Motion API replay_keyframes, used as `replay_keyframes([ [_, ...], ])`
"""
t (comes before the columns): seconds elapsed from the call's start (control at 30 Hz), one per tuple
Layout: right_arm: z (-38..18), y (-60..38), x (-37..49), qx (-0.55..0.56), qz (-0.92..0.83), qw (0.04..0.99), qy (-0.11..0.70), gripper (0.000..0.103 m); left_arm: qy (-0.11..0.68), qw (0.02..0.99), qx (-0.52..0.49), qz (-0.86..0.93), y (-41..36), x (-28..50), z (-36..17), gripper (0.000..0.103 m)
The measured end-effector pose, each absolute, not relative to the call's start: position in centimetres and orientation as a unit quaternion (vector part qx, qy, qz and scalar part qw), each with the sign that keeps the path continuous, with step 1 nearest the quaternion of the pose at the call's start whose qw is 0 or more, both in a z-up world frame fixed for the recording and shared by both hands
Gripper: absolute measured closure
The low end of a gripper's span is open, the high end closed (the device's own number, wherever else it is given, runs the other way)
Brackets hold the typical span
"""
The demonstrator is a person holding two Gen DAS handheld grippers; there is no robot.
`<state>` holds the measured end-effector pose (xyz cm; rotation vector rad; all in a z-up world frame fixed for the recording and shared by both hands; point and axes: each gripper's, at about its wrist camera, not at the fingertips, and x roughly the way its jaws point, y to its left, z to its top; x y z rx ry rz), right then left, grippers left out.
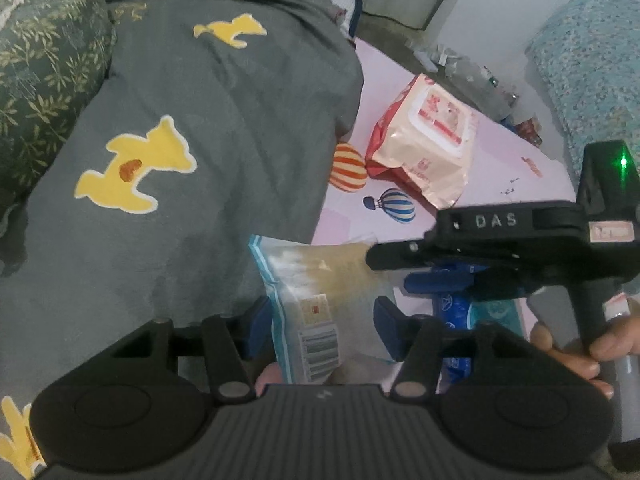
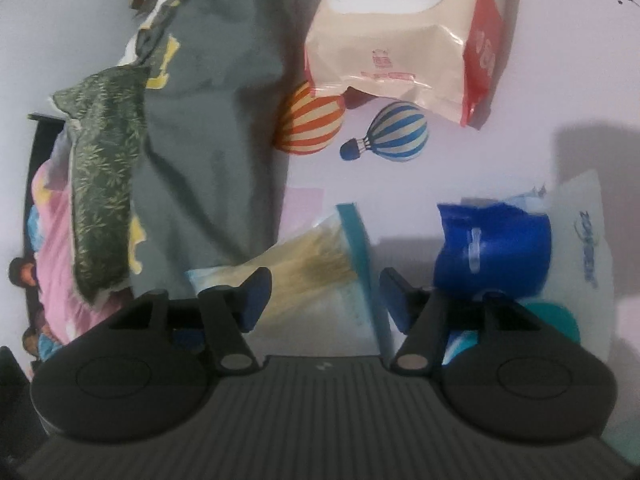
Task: Organize soft objects
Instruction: 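Close the right tool on the clear bag of yellow noodles, then lift the clear noodle bag with the right tool and carry it toward the box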
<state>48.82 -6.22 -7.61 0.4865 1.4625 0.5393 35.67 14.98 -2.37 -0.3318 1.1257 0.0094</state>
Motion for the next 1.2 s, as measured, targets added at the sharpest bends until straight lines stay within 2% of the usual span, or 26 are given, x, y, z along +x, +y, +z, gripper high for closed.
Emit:
replay_keyframes([
  [0.23, -7.9, -4.2, 49.5, 0.204, 0.24, 0.694, 0.647, 0.028, 0.549, 0.819, -0.167, 0.009, 15.1, 36.9, -4.2, 0.046],
  [0.4, -7.9, -3.1, 49.9, 0.186, 0.24, 0.697, 0.65, 0.023, 0.553, 0.813, -0.18, 0.011, 15.2, 37.3, -4.9, 0.047],
  [0.67, -7.8, -3.4, 49.8, 0.198, 0.254, 0.692, 0.646, 0.025, 0.545, 0.817, -0.187, -0.001, 14.7, 37.0, -3.7, 0.067],
  [0.9, -6.6, -5.1, 50.1, 0.253, 0.285, 0.672, 0.635, 0.029, 0.522, 0.825, -0.214, -0.013, 14.7, 35.2, -0.2, 0.067],
  [1.2, 0.1, -7.6, 46.9, 0.256, 0.351, 0.667, 0.606, 0.029, 0.472, 0.839, -0.266, -0.047, 14.2, 28.2, 4.4, 0.067],
])
